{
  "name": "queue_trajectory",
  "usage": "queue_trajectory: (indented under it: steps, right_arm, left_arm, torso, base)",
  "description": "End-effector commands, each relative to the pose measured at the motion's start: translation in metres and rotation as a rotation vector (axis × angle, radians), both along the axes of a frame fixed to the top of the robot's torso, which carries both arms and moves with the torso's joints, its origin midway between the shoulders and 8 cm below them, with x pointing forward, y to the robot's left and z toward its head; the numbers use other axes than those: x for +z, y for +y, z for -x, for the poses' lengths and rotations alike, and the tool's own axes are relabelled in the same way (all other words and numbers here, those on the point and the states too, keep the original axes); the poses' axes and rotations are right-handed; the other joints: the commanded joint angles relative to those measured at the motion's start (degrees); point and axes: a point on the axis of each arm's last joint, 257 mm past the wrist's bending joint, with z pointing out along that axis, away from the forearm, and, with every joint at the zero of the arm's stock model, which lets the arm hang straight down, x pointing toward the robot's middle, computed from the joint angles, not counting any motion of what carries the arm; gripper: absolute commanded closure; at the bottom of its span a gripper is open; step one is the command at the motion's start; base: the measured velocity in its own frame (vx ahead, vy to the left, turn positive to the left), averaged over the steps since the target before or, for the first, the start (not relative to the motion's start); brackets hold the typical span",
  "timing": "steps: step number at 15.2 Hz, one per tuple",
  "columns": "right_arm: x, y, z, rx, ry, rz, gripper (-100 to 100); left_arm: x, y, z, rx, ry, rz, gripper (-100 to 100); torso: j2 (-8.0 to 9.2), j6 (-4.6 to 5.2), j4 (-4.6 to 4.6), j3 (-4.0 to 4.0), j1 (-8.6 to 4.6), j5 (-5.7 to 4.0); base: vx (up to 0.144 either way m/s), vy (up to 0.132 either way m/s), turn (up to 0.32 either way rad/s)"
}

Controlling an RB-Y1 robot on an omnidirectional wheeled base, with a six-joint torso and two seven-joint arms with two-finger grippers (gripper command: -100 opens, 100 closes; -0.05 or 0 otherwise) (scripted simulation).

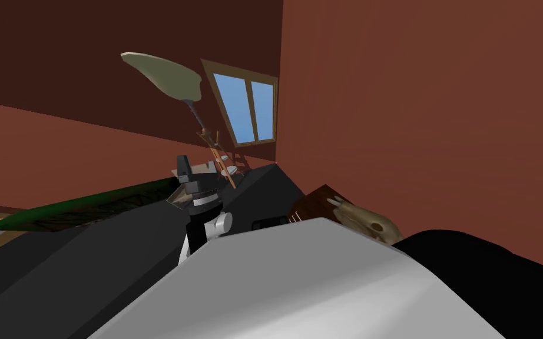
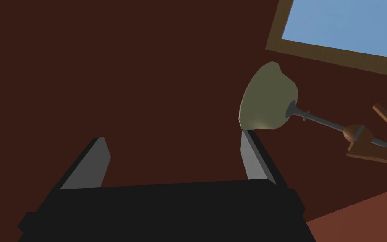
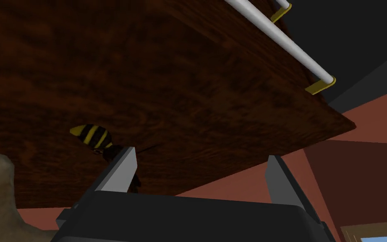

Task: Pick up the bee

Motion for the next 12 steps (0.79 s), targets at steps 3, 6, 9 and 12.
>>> queue_trajectory:
  steps: [3, 6, 9, 12]
  right_arm:
    - [-0.014, -0.023, 0.057, 0.011, 0.128, 0.049, -100]
    - [-0.014, -0.023, 0.057, 0.011, 0.128, 0.049, -100]
    - [-0.024, -0.041, 0.114, 0.029, 0.254, 0.094, -100]
    - [-0.027, -0.048, 0.142, 0.041, 0.317, 0.113, -100]
  left_arm:
    - [0.0, 0.0, 0.0, 0.0, 0.0, 0.0, 0]
    - [0.0, 0.0, 0.0, 0.0, 0.0, 0.0, 0]
    - [0.0, 0.0, 0.0, 0.0, 0.0, 0.0, 0]
    - [0.0, 0.0, 0.0, 0.0, 0.0, 0.0, 0]
  torso:
    - [-0.01, 0.0, 0.0, 0.0, -0.05, -0.01]
    - [-0.03, 0.03, -0.01, -0.02, -0.05, -0.01]
    - [-0.03, -0.06, 0.0, -0.01, -0.02, 0.01]
    - [-0.1, -0.02, -0.02, -0.05, -0.27, -0.04]
  base:
    - [0.007, -0.046, 0.321]
    - [0.007, -0.04, 0.083]
    - [0.01, -0.039, 0.409]
    - [0.023, -0.097, 0.336]
